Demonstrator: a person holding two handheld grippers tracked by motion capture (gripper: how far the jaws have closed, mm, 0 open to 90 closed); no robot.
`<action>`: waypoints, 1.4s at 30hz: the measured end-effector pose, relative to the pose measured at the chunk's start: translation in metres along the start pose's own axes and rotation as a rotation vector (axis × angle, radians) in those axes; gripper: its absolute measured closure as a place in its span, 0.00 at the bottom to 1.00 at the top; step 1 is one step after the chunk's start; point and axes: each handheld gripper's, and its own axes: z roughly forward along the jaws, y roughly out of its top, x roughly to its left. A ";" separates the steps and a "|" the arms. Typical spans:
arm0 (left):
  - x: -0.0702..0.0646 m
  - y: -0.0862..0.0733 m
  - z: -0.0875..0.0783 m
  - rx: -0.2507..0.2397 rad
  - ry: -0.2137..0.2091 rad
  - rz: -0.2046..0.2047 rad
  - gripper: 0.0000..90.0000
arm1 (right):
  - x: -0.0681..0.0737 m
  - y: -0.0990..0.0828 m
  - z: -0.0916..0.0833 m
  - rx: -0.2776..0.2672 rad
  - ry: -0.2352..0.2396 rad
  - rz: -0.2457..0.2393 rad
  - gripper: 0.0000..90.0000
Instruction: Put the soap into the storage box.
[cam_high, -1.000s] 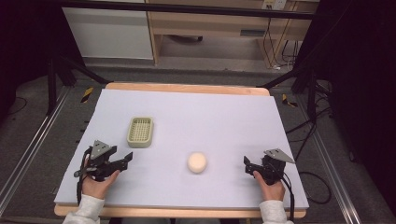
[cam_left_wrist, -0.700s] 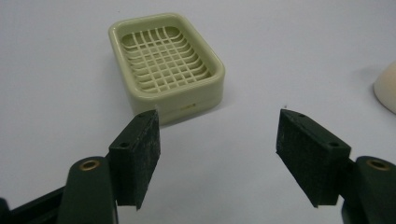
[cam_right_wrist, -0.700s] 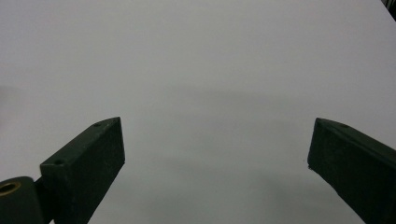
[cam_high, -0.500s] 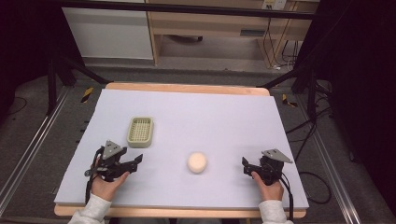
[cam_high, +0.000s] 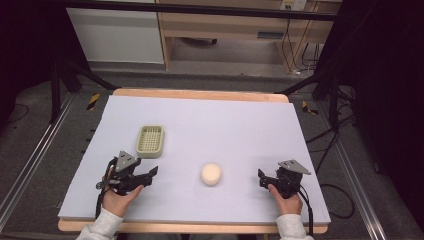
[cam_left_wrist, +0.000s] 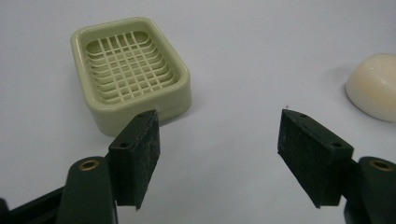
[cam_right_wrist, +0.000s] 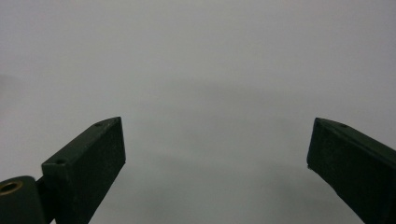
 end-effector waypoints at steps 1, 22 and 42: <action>-0.001 0.001 0.000 0.003 -0.001 0.006 0.33 | 0.000 0.000 0.000 0.000 0.000 0.000 0.05; -0.019 0.018 0.009 0.002 -0.037 0.053 0.30 | 0.001 0.000 0.000 0.002 -0.001 -0.001 0.06; -0.043 0.042 0.018 -0.013 -0.080 0.082 0.29 | 0.001 0.000 0.000 0.002 -0.004 -0.004 0.06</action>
